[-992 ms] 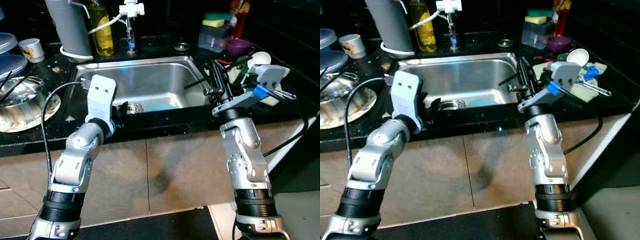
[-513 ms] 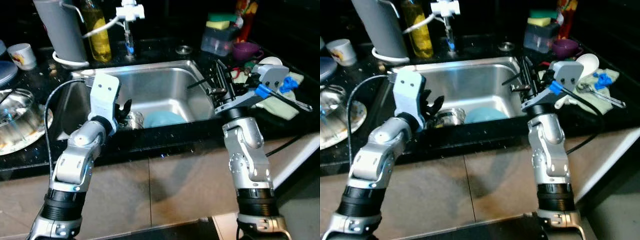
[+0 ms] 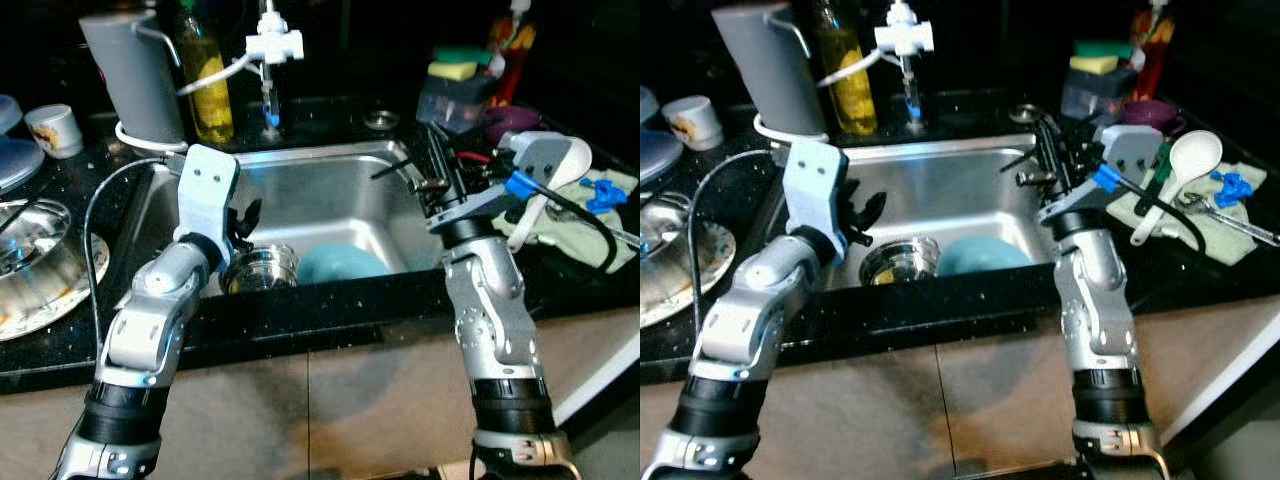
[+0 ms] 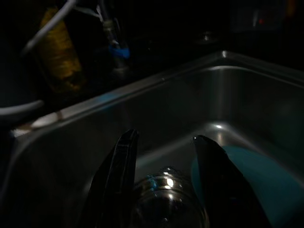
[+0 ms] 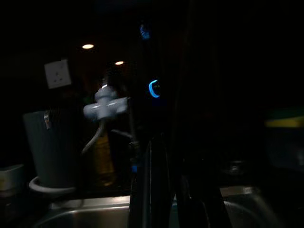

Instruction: Kitchen organization

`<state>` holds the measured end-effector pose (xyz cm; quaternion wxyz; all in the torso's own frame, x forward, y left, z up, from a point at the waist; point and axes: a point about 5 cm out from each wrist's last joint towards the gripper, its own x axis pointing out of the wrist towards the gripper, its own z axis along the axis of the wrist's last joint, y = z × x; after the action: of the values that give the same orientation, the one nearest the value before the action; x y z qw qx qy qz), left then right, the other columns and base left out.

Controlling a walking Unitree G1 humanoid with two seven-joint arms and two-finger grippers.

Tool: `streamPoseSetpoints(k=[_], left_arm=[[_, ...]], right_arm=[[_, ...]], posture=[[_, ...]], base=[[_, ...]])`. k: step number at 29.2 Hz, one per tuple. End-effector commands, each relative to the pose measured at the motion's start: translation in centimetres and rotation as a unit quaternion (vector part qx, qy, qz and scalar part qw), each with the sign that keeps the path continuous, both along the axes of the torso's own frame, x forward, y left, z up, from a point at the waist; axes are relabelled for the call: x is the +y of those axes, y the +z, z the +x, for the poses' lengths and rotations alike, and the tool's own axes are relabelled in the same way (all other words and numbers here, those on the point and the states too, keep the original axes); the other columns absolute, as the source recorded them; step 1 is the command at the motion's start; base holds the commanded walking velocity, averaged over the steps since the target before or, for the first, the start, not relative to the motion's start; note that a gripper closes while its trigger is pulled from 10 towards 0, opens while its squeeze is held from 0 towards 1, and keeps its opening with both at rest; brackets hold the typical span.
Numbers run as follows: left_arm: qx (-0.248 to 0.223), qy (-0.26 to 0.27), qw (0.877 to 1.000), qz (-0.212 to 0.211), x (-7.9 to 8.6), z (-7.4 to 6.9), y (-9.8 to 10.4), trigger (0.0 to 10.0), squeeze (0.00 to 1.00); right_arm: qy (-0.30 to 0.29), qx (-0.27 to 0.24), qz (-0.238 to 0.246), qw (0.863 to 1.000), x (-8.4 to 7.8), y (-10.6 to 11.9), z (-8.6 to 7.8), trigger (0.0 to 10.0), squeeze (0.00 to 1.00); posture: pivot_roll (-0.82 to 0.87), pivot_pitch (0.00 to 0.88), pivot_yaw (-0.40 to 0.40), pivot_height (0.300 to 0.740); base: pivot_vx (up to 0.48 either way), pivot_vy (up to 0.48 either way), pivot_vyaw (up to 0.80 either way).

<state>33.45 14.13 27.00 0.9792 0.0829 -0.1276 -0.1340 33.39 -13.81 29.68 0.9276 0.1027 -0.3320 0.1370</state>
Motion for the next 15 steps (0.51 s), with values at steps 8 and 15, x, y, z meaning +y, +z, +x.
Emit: streamPoseSetpoints(k=[8, 15], left_arm=[[0.008, 0.013, 1.000, -0.001, 0.42, 0.04, -0.18, 10.0, 0.00], [0.013, 0.009, 1.000, 0.025, 0.19, -0.04, -0.44, 10.0, 0.00]], right_arm=[[0.009, -0.003, -0.007, 1.000, 0.42, 0.13, 0.13, 10.0, 0.00], [0.029, 0.004, -0.028, 0.999, 0.99, -0.13, 0.82, 10.0, 0.00]], posture=[[-0.04, 0.141, 0.000, 0.740], [-0.04, 0.140, 0.004, 0.740]], base=[[0.261, 0.000, 0.00], [0.000, 0.000, 0.00]])
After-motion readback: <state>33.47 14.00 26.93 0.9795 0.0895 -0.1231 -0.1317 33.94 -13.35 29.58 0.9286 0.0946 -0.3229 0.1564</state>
